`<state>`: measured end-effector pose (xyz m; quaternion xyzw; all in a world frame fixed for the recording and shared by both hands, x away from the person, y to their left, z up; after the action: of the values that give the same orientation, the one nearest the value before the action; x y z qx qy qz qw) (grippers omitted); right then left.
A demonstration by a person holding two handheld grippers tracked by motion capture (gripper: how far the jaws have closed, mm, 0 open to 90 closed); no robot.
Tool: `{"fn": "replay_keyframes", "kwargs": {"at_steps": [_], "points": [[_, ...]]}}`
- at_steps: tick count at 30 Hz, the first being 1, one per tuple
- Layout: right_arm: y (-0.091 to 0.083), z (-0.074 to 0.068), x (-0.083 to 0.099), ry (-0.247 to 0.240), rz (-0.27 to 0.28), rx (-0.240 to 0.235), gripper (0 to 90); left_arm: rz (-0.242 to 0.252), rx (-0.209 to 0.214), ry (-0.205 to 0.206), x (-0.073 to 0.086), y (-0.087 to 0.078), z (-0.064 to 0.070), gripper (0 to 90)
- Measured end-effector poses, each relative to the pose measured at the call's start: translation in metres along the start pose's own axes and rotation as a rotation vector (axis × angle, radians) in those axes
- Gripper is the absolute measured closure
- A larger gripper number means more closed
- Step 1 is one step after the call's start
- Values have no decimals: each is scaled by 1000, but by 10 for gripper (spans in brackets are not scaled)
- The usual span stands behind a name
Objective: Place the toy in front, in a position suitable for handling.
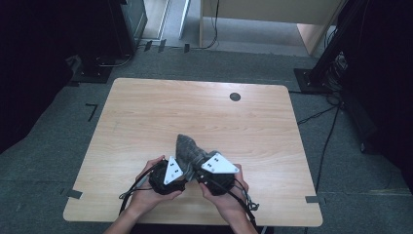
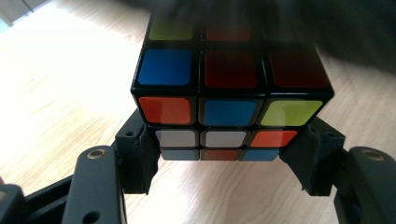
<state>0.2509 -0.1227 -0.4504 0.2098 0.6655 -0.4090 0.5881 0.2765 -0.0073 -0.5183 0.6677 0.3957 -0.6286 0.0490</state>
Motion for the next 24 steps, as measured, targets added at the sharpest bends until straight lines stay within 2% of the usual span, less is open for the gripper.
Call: {"fn": "replay_keyframes", "kwargs": {"at_steps": [1,2,3,5,6,7,8,9,10,12,13,14,15,17,18,19,20,22,23,24], "points": [[1,-6,-1,-19,-6,-23,657,17,1,11,-2,-1,4,349],[1,-6,-1,-19,-6,-23,657,17,1,11,-2,-1,4,349],[4,-9,3,-39,-26,-15,658,24,11,9,-5,-2,5,349],[5,-5,5,-38,-24,0,658,19,7,18,-5,-3,5,349],[5,7,7,8,-16,19,659,25,12,12,-4,-4,4,349],[4,14,8,8,-18,49,659,25,12,12,-4,-4,4,349],[4,14,8,8,-18,49,659,28,12,6,-4,-4,3,349],[3,22,8,9,-16,74,659,26,12,4,-3,-5,1,349],[0,33,9,39,-16,102,659,29,13,-2,-4,-5,0,349],[-4,35,6,53,5,95,658,32,12,-10,-4,-5,-2,349],[-5,32,3,56,24,71,658,32,10,-15,-3,-5,-3,349],[-5,32,3,56,24,71,658,32,10,-15,-3,-5,-3,348],[-6,18,-2,37,54,13,656,32,9,-17,-3,-5,-3,349],[-4,3,-4,13,49,-30,651,45,21,-27,-5,-5,0,349],[-4,3,-4,13,49,-30,651,45,21,-27,-5,-5,0,349],[0,-6,-2,-4,33,-50,649,56,21,-18,-7,-6,2,349],[2,-6,1,-22,24,-41,649,47,15,-3,-7,-7,2,348],[4,-4,2,-30,27,-34,649,43,14,1,-7,-6,2,349],[4,5,5,3,23,-8,650,47,19,-9,-5,-6,4,349],[4,5,5,3,23,-8,650,47,19,-9,-5,-6,4,349]]}}
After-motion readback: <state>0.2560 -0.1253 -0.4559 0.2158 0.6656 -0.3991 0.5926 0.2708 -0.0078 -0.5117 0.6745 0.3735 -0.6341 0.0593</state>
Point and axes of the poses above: each handheld gripper's, and its own axes: y roughly forward along the jaws, x roughly out of its underside, z roughly to its right, the point moved 6 cm from there along y, roughly forward along the jaws, and after that the axes turned 13 degrees about z, right-handed, at the moved point
